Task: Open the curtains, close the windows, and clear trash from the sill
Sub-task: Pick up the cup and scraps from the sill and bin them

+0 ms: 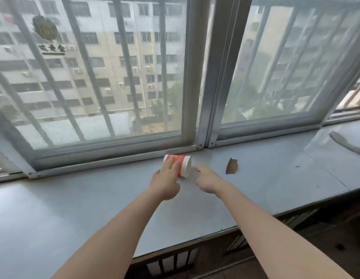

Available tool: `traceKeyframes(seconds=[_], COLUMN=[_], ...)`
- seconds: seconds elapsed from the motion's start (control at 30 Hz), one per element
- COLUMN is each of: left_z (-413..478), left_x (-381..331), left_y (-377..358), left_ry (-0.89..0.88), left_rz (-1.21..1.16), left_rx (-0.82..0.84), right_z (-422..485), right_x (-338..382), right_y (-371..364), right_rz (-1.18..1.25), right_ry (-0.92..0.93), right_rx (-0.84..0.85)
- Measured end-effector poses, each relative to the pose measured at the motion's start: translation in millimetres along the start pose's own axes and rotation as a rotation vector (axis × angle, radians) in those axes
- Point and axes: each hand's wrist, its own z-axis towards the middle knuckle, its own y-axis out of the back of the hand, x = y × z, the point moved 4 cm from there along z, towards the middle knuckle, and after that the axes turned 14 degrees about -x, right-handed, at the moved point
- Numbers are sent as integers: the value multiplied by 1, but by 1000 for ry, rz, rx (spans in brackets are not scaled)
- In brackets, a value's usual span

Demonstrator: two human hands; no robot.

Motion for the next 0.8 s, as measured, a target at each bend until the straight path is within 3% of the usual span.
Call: traceKeyframes(seconds=[0.1,0.23,0.37,0.43,0.6,0.8], left_z=[19,39,47,48,38,12], left_x=[2,-4,-11,-12,0,31], left_y=[-11,-15,-22,-22,-8,7], left_ry=[-41,-152,-188,-126,273,445], left_rz=[109,296,297,172,-390,-775], left_rx=[-36,-165,-216,-220,-265,-346], right_z=[16,34,50,61,80,86], right_x=[-24,-65,-92,-98,-106,-97], right_y=[-3,33,52,54,47,51], right_rz=[-71,-41,-82,-146,-206,95], right_ry=[-50,-248,-417,-465,-473,-350], right_rx=[-10,-443,-585,-574,-541,-589])
